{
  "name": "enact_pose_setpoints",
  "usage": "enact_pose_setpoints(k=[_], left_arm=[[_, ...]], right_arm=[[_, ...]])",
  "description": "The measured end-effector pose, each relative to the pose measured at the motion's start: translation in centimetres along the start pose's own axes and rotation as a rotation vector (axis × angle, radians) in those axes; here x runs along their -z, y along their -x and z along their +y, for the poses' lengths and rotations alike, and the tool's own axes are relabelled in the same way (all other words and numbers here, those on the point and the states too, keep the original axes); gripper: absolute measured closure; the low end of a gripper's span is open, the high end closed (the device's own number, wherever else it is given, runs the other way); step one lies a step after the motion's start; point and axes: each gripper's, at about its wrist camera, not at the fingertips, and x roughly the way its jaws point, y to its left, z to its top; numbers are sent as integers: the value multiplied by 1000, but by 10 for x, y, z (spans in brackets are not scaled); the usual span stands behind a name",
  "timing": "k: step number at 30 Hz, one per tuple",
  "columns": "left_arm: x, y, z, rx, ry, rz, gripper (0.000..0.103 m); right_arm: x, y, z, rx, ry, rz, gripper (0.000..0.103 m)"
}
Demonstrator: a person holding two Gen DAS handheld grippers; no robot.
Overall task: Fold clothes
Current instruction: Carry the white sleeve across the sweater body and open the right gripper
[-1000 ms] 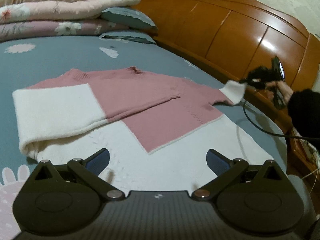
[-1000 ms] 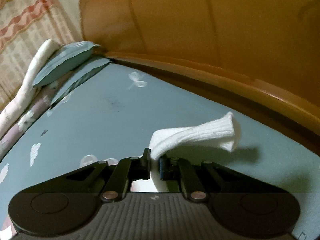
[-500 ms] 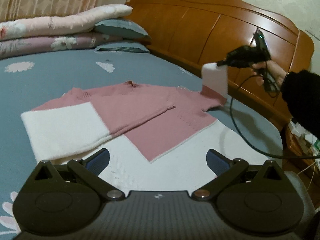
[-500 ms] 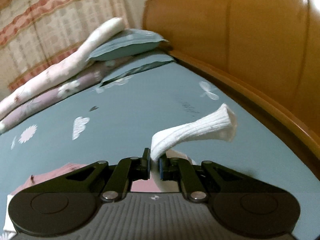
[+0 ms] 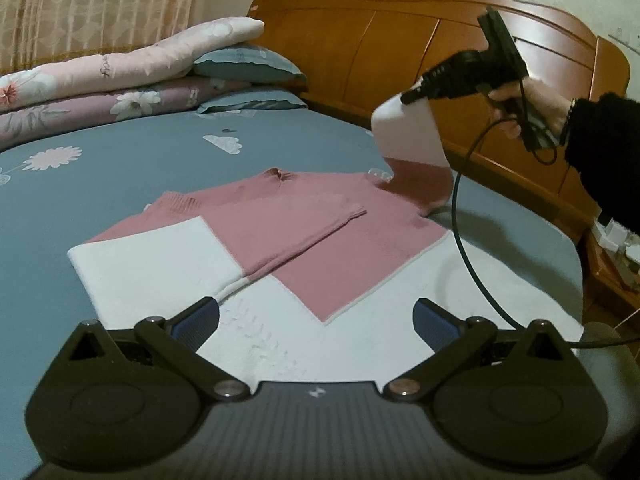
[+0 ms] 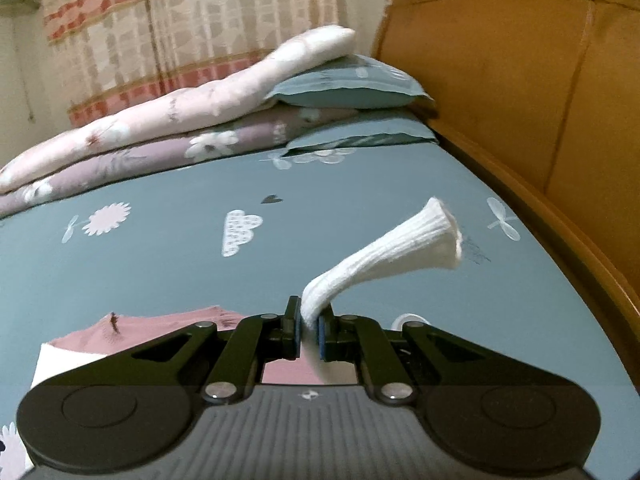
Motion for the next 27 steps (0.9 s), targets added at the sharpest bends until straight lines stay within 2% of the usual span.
enact_pose_setpoints(k=[18,27], left_arm=[[1,10,6,-57,11,-4,1],[-2,13,15,-77,32,-15,1]], right_arm=[[-13,-16,82,-71,117,-9,94],[0,-32,127,-132,197,24,94]])
